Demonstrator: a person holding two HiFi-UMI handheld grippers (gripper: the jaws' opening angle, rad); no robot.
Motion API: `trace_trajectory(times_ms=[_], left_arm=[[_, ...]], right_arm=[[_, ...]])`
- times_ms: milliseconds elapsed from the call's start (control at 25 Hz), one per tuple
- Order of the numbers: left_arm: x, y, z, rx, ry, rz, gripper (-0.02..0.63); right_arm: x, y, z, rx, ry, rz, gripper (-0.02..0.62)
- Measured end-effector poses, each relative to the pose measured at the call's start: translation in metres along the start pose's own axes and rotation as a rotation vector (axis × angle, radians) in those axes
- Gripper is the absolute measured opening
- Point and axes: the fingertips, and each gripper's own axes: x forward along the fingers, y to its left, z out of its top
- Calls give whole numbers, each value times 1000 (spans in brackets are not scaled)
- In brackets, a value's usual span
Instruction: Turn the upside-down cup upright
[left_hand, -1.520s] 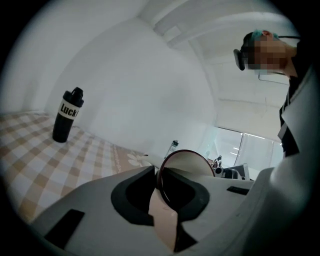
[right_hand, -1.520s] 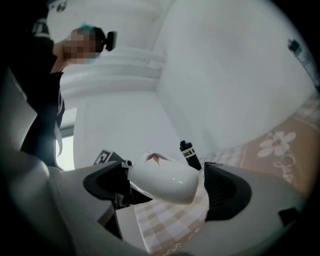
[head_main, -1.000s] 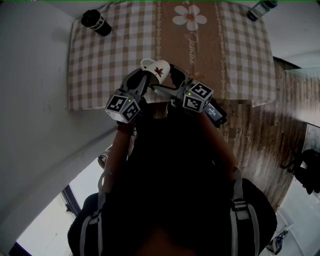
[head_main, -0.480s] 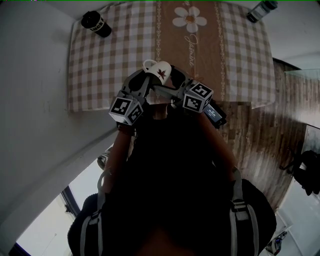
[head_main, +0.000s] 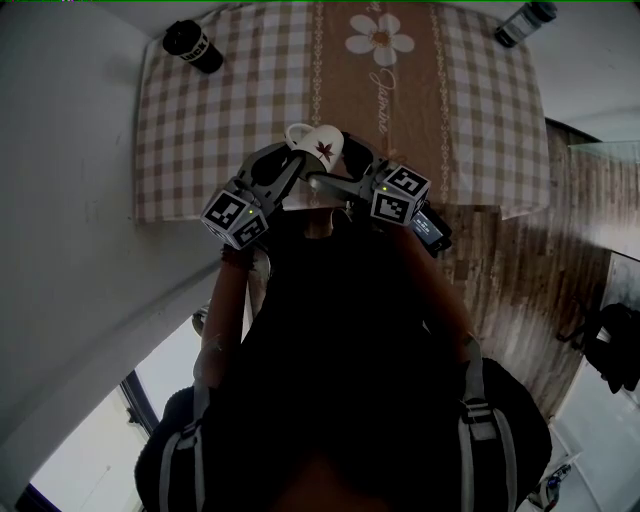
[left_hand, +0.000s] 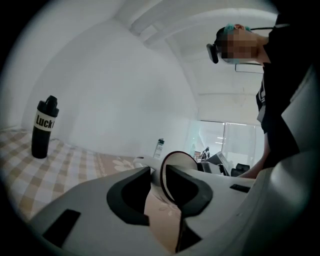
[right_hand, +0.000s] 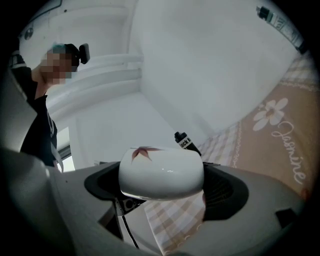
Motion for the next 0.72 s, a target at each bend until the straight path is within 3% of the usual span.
trace_trajectory(times_ms=[120, 200, 360, 480, 720], left_arm=[[-3, -6, 1, -76, 3, -115, 152], [-6, -6, 2, -189, -16, -194, 195], [-15, 1, 5, -454, -67, -300, 179], [-16, 1, 4, -504, -48, -313, 164], [-15, 4, 8, -595, -58, -319, 164]], right_arm=[[-1, 0, -1, -39, 5, -4, 497], [-1, 1, -2, -66, 17, -7, 497], [0, 5, -2, -195, 52, -30, 497], [-1, 6, -1, -334, 75, -64, 497], [-2, 10, 7, -491, 64, -117, 497]])
